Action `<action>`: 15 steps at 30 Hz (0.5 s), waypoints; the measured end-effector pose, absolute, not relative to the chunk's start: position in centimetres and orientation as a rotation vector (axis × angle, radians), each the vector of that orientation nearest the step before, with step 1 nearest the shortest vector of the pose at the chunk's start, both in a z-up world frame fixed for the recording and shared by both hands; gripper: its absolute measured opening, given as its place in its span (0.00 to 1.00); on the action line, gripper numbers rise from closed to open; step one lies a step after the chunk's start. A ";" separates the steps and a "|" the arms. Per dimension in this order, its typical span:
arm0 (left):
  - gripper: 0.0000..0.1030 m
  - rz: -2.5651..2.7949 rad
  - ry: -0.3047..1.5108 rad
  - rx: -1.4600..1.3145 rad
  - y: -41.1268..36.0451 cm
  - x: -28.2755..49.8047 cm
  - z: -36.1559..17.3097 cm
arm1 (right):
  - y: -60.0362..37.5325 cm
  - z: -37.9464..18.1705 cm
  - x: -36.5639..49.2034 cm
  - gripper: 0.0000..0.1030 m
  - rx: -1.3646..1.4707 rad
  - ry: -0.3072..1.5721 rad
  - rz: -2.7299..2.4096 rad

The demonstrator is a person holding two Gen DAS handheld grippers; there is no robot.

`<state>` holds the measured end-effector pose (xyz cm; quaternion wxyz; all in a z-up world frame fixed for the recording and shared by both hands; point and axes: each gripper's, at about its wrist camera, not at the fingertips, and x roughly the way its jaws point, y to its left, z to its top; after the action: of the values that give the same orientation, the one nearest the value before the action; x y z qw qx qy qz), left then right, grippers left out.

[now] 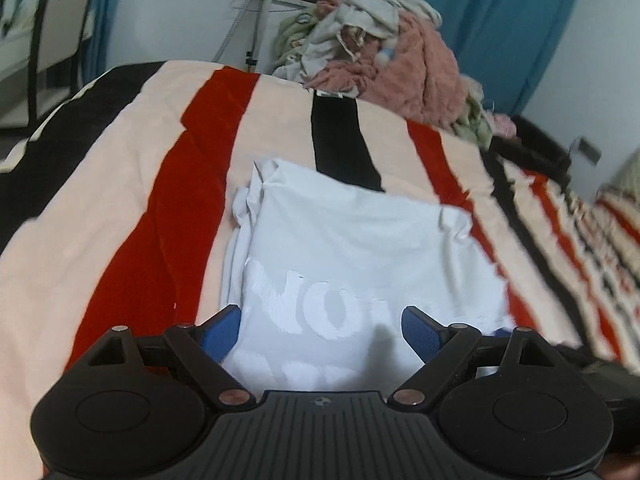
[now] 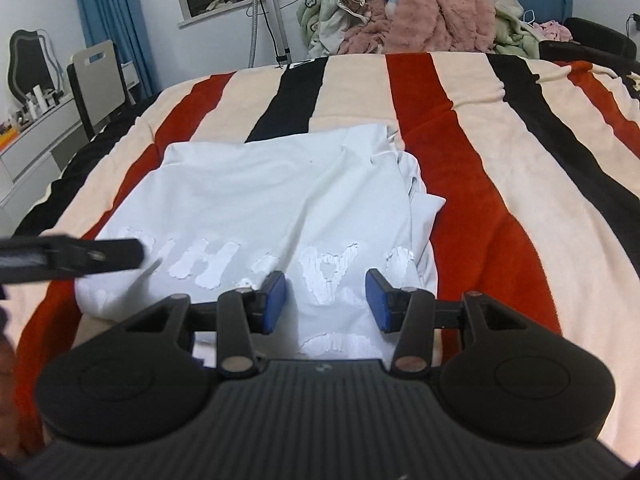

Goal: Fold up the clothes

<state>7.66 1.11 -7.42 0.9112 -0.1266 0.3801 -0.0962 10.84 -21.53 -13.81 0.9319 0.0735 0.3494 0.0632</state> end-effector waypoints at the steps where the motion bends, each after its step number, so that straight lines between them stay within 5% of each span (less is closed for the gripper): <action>1: 0.87 -0.219 0.796 -0.316 1.5 7.1 -7.3 | -21.6 -13.8 10.8 0.45 0.154 0.716 0.129; 11: 0.87 -0.242 0.930 -0.698 4.0 6.5 -11.5 | -21.6 -13.8 10.8 0.45 0.159 0.717 0.121; 14: 0.81 -0.170 0.909 -0.847 5.4 8.1 -13.8 | -21.6 -13.8 10.8 0.45 0.162 0.717 0.118; 15: 0.71 -0.148 0.896 -0.887 5.8 8.4 -14.3 | -21.6 -13.8 10.9 0.45 0.162 0.717 0.117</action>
<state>8.45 5.76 -14.29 0.8052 -0.4143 0.4186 -0.0692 10.85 -21.56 -13.80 0.9315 0.0791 0.3505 0.0572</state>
